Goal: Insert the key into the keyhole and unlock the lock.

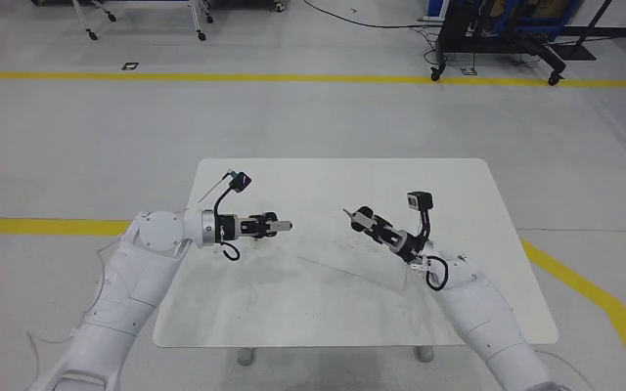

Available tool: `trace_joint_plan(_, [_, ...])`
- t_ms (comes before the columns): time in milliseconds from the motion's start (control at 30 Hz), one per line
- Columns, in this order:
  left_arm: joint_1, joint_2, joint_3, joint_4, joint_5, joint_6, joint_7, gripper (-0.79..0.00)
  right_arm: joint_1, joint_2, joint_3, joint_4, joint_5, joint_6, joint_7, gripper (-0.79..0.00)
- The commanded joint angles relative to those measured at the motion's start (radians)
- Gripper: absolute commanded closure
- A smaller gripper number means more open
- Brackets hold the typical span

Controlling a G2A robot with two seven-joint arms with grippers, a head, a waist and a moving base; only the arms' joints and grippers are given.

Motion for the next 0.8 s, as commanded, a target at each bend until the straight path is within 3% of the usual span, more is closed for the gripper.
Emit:
trace_joint_plan(0, [0.000, 0.000, 0.000, 0.000, -0.001, 0.000, 0.000, -0.785, 0.001, 0.000, -0.001, 0.001, 0.000, 0.000, 0.000, 0.000])
trace_joint_plan(167, [0.013, -0.001, 0.022, -0.034, 0.067, 0.003, 0.021, -0.785, 0.001, 0.000, -0.001, 0.001, 0.000, 0.000, 0.000, 0.000])
trace_joint_plan(300, [0.077, 0.012, 0.045, -0.219, 0.471, 0.085, 0.205, -0.785, 0.001, 0.000, -0.001, 0.001, 0.000, 0.000, 0.000, 0.000])
trace_joint_plan(533, [0.243, 0.069, -0.098, -0.500, 0.878, 0.261, 0.190, -0.785, 0.001, 0.000, -0.001, 0.001, 0.000, 0.000, 0.000, 0.000])
trace_joint_plan(700, [0.255, 0.077, -0.109, -0.475, 1.007, 0.291, 0.198, -0.785, 0.001, 0.000, -0.001, 0.001, 0.000, 0.000, 0.000, 0.000])
trace_joint_plan(767, [0.230, 0.069, -0.089, -0.427, 0.959, 0.276, 0.216, -0.785, 0.001, 0.000, -0.001, 0.001, 0.000, 0.000, 0.000, 0.000])
